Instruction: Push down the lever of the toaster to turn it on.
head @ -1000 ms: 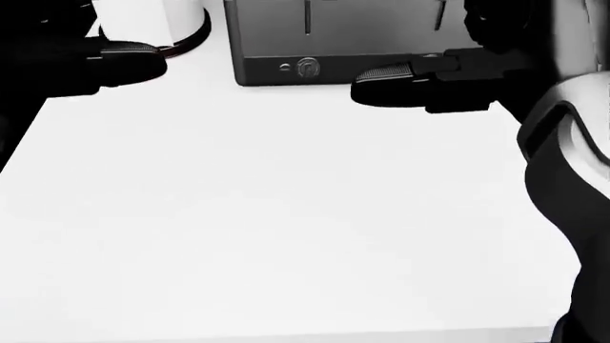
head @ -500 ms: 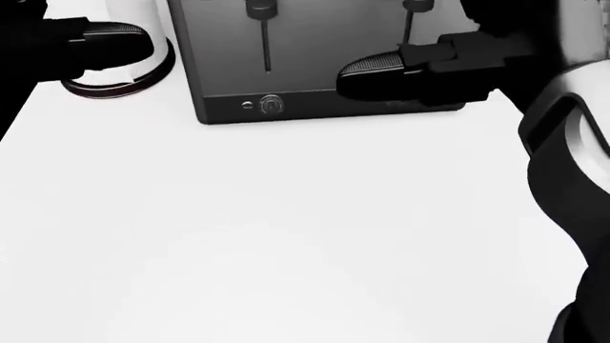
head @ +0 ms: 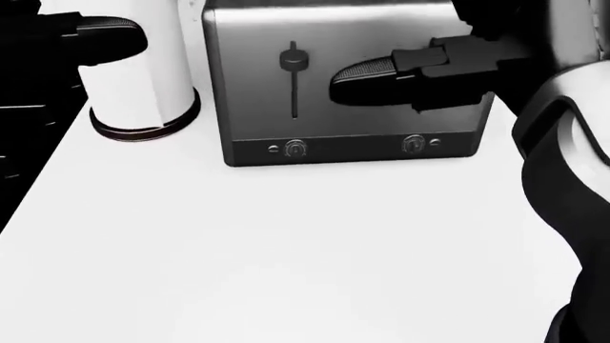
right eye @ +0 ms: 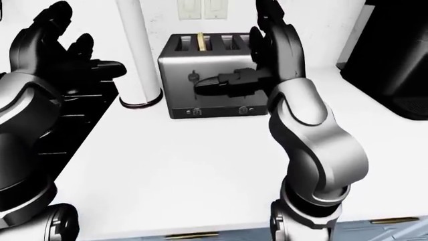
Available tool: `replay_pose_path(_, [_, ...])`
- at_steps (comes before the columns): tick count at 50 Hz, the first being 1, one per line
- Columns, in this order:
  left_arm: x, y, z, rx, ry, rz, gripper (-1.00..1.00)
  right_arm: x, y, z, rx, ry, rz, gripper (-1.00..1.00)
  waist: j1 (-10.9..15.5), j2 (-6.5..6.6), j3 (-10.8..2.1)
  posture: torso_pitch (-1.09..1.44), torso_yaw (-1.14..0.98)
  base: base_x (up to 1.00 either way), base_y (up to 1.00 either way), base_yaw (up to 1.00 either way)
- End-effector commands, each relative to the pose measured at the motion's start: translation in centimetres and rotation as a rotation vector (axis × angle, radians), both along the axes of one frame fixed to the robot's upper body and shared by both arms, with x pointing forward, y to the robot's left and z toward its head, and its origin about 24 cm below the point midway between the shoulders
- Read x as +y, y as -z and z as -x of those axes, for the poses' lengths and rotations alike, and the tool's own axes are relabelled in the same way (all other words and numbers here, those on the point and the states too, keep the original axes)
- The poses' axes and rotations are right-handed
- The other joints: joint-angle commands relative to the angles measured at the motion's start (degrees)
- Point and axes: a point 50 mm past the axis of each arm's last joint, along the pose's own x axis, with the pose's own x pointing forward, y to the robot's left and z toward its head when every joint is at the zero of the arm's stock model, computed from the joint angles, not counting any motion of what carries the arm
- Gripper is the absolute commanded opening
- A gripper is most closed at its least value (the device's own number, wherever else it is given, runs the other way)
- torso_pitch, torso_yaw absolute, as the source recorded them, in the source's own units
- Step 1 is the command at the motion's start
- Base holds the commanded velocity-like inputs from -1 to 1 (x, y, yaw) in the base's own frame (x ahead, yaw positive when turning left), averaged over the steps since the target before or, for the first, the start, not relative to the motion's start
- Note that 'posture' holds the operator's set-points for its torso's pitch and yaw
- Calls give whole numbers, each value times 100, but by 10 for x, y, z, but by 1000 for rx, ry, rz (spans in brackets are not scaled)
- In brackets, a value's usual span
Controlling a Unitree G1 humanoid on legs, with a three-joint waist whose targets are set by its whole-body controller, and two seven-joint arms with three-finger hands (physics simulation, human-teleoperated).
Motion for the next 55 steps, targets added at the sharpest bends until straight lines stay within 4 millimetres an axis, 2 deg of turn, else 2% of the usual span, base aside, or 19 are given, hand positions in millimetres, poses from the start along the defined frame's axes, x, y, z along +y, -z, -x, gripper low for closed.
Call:
replay_pose_path(1, [-1, -15, 5, -81, 4, 0, 100, 0, -12, 4, -71, 3, -6, 100, -4, 22, -149, -23, 0, 0, 0, 0])
replay_pose_path(9, [-2, -13, 4, -87, 8, -5, 100, 0, -12, 5, -70, 1, -8, 100, 3, 35, -494, -30, 0, 0, 0, 0])
replay_pose_path(18, [-2, -14, 4, -93, 11, -4, 100, -1, -10, 3, -67, 0, -10, 100, 14, 39, -806, -35, 0, 0, 0, 0])
replay_pose_path(26, [-3, -14, 4, -94, 12, -6, 100, 7, -10, 3, -65, -22, -5, 100, 41, 37, -1054, -40, 0, 0, 0, 0])
replay_pose_path(33, [-3, -14, 5, -98, 9, 3, 100, 17, -10, -1, -60, -48, 4, 100, 59, 41, -1119, -40, 0, 0, 0, 0])
replay_pose_path(47, [2, -17, 6, -102, -12, 12, 100, 51, -19, -19, -35, -85, 58, 100, 69, 96, -1137, -40, 0, 0, 0, 0])
replay_pose_path(52, [2, -17, 6, -103, -12, 11, 100, 63, -20, -19, -22, -106, 75, 100, 77, 117, -1128, -40, 0, 0, 0, 0])
replay_pose_path(55, [3, -18, 7, -103, -16, 13, 100, 69, -14, -16, -1, -120, 77, 100, 83, 125, -1133, -40, 0, 0, 0, 0])
